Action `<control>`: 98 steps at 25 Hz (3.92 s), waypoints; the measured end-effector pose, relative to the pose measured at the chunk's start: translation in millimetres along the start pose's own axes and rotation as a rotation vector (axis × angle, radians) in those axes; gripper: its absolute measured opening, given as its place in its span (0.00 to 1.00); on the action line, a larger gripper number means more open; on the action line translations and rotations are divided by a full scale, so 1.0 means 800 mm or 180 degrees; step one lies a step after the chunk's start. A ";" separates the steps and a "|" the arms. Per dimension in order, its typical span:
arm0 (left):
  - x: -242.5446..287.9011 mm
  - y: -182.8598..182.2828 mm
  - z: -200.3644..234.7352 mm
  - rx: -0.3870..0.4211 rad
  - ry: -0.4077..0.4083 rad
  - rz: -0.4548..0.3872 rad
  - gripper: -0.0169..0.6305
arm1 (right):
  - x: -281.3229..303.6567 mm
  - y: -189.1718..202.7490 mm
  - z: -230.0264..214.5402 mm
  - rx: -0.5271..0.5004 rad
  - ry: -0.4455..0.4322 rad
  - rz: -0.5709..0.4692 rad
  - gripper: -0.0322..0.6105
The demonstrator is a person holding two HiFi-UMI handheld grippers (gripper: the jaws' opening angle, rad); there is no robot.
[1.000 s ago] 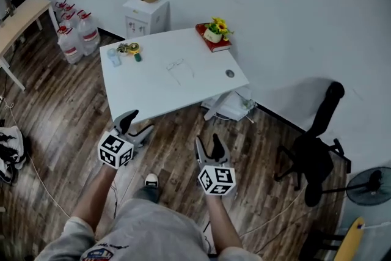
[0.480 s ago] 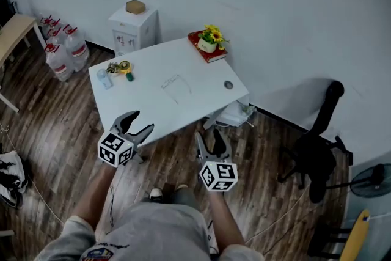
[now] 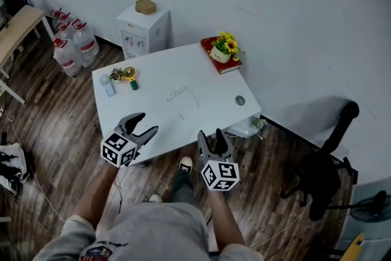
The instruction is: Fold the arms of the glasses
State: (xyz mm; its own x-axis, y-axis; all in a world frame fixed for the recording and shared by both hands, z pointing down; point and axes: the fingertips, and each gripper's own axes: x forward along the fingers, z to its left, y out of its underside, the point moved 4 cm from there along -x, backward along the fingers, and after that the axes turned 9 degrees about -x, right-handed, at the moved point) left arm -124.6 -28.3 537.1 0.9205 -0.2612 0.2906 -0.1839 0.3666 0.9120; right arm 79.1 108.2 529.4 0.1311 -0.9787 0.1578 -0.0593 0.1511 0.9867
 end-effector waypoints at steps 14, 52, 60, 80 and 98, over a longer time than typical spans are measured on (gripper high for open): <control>0.183 -0.064 0.077 -0.0385 -0.0503 0.0048 0.39 | 0.235 -0.047 -0.140 -0.0010 -0.0781 0.0086 0.43; 0.377 0.029 0.206 -0.0275 -0.0219 0.1619 0.31 | 0.337 0.006 -0.217 0.0117 -0.0699 0.0565 0.42; 0.412 0.060 0.210 -0.0076 -0.0087 0.2112 0.26 | 0.318 0.019 -0.236 0.0163 -0.0475 0.0649 0.41; 0.448 0.100 0.214 0.0070 -0.0265 0.2754 0.08 | 0.275 0.034 -0.290 0.0275 -0.0039 0.0707 0.38; 0.353 0.046 0.221 -0.0729 -0.0275 0.2127 0.06 | 0.311 0.030 -0.213 0.0301 -0.0711 0.0712 0.38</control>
State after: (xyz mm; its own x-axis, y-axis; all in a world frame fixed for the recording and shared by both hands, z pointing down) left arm 67.7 -246.1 704.2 0.6037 0.0186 0.7970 -0.6136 0.6491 0.4497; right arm 278.8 -108.5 598.7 -0.1152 -0.9305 0.3477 -0.1550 0.3626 0.9190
